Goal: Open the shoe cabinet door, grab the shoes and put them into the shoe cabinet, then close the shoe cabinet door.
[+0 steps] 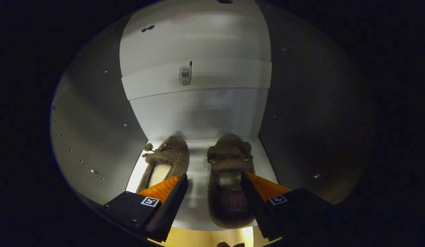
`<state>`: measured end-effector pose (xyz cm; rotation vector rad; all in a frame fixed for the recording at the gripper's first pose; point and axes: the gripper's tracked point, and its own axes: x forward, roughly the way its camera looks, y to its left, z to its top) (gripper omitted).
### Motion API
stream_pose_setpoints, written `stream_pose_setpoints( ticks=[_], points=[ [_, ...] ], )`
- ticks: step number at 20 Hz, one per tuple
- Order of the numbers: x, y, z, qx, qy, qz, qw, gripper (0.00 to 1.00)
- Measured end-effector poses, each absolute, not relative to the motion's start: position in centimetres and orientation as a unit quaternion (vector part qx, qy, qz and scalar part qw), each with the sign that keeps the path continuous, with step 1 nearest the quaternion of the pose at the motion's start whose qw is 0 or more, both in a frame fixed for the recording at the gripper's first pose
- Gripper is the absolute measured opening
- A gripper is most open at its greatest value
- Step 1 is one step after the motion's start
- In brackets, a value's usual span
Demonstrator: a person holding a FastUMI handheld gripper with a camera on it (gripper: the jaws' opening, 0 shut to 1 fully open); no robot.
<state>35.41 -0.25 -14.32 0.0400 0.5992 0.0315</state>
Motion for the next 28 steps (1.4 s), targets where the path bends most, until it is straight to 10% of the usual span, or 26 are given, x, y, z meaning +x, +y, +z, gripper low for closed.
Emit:
stream_pose_setpoints(
  ticks=[13, 28],
  points=[
    [14.6, -1.4, 0.0, 0.015, 0.037, 0.001, 0.999, 0.98],
    [-10.5, -10.5, 0.6, 0.045, 0.037, 0.005, 0.998, 0.98]
  ],
)
